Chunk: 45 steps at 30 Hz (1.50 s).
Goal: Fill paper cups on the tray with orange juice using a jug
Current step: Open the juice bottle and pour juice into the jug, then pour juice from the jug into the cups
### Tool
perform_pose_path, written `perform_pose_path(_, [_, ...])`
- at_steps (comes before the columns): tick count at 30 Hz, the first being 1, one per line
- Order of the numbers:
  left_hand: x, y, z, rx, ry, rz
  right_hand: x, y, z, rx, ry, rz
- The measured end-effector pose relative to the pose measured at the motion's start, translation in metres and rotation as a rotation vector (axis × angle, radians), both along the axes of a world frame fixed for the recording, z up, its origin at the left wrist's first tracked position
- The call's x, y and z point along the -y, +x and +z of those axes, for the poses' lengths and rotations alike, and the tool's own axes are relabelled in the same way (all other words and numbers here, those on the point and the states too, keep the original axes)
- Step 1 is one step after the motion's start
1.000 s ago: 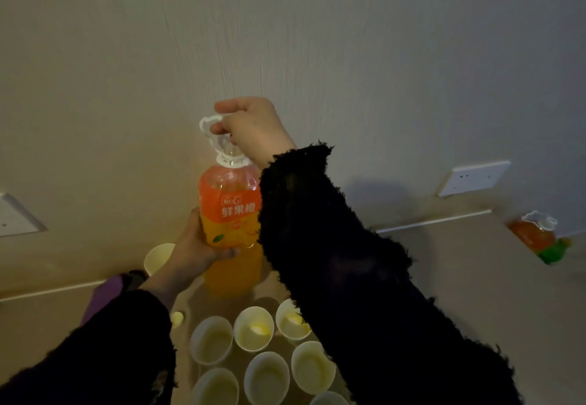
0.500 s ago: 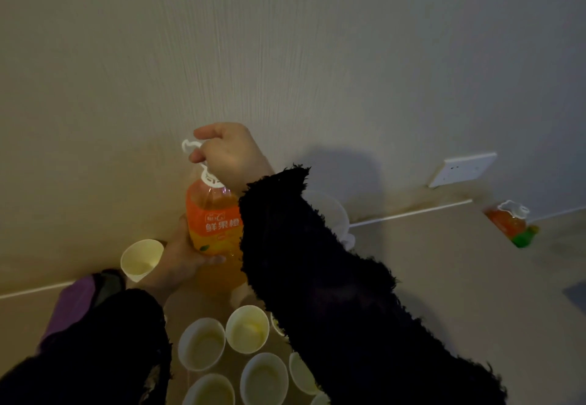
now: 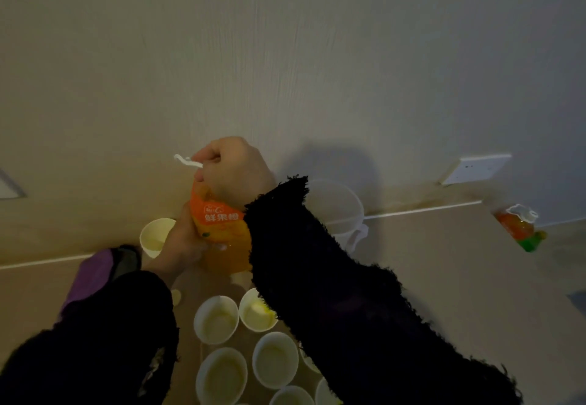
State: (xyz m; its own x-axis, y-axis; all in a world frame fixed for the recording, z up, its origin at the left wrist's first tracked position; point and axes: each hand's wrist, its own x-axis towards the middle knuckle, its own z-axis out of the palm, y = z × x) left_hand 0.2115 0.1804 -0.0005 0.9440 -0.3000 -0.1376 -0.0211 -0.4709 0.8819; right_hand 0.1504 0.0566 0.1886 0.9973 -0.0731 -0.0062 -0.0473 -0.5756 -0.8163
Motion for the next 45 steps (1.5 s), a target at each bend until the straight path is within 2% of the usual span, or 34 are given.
perform_pose_path(3, [-0.010, 0.015, -0.029, -0.058, 0.049, 0.019, -0.001, -0.008, -0.010, -0.007, -0.140, 0.047])
perform_pose_path(6, [-0.003, -0.015, 0.019, -0.111, 0.095, 0.048, 0.001, -0.016, -0.022, 0.025, -0.343, 0.086])
perform_pose_path(9, [0.000, -0.034, 0.040, -0.141, 0.148, 0.128, 0.002, -0.025, -0.026, 0.064, -0.590, 0.165])
perform_pose_path(11, [-0.001, -0.044, 0.050, -0.138, 0.138, 0.187, 0.006, -0.030, -0.028, 0.101, -0.633, 0.185])
perform_pose_path(14, [0.000, -0.065, 0.068, -0.146, 0.061, 0.276, 0.022, -0.038, -0.027, 0.150, -0.526, 0.107])
perform_pose_path(18, [0.011, -0.098, 0.089, -0.129, -0.077, 0.415, 0.069, -0.052, -0.031, 0.088, -0.341, -0.042])
perform_pose_path(22, [0.027, -0.129, 0.095, -0.133, -0.157, 0.493, 0.139, -0.061, -0.051, 0.036, -0.326, -0.154])
perform_pose_path(27, [0.038, -0.159, 0.082, -0.152, -0.144, 0.558, 0.206, -0.073, -0.091, -0.021, -0.316, -0.315])
perform_pose_path(31, [0.048, -0.175, 0.071, -0.195, -0.153, 0.584, 0.224, -0.076, -0.118, -0.083, -0.205, -0.365])
perform_pose_path(37, [0.059, -0.193, 0.057, -0.241, -0.242, 0.661, 0.228, -0.078, -0.145, -0.185, -0.023, -0.258])
perform_pose_path(45, [0.051, -0.210, 0.054, -0.307, -0.340, 0.720, 0.227, -0.071, -0.157, -0.260, 0.170, -0.261])
